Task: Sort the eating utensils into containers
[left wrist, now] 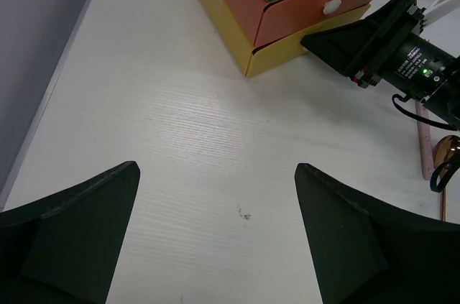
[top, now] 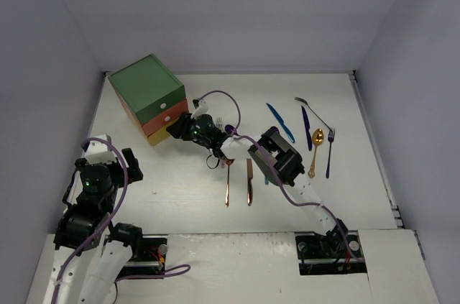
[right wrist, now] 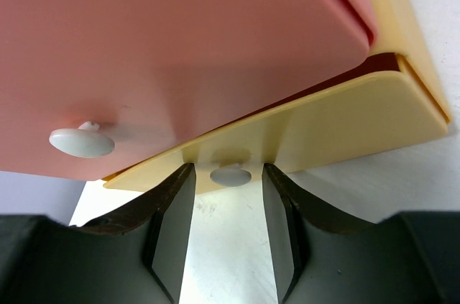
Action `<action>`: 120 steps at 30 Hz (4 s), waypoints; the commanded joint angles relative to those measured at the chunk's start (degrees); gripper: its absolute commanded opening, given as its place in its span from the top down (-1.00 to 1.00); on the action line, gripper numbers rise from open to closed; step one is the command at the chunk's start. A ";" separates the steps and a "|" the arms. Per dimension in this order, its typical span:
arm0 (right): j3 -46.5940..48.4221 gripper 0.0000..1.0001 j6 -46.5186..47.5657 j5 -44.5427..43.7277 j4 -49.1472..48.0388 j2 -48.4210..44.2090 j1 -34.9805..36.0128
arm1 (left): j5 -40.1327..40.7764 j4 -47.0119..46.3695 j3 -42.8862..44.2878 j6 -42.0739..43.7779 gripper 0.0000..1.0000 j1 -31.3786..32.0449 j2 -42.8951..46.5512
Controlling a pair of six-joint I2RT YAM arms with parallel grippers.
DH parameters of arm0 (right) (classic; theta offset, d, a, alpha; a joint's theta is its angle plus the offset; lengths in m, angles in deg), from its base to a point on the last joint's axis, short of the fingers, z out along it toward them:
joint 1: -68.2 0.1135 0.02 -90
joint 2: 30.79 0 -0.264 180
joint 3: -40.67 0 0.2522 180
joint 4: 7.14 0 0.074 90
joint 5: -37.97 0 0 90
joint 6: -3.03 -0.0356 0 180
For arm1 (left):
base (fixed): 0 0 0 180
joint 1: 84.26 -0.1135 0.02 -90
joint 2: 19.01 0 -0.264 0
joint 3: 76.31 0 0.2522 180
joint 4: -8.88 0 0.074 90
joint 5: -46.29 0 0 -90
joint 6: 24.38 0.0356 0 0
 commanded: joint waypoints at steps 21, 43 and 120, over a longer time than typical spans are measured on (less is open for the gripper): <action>-4.87 1.00 0.24 0.39 -7.50 -6.09 -0.52 | -0.04 -2.83 0.92 -0.94 -0.75 -0.33 -1.65; -30.79 1.00 -0.38 -0.23 -15.65 -19.98 -0.53 | -0.16 -2.74 1.01 -0.86 -0.75 -0.70 -1.82; -42.23 0.52 4.74 -18.49 63.13 -45.82 2.98 | 0.18 -1.86 0.83 -1.47 -0.75 -0.72 0.69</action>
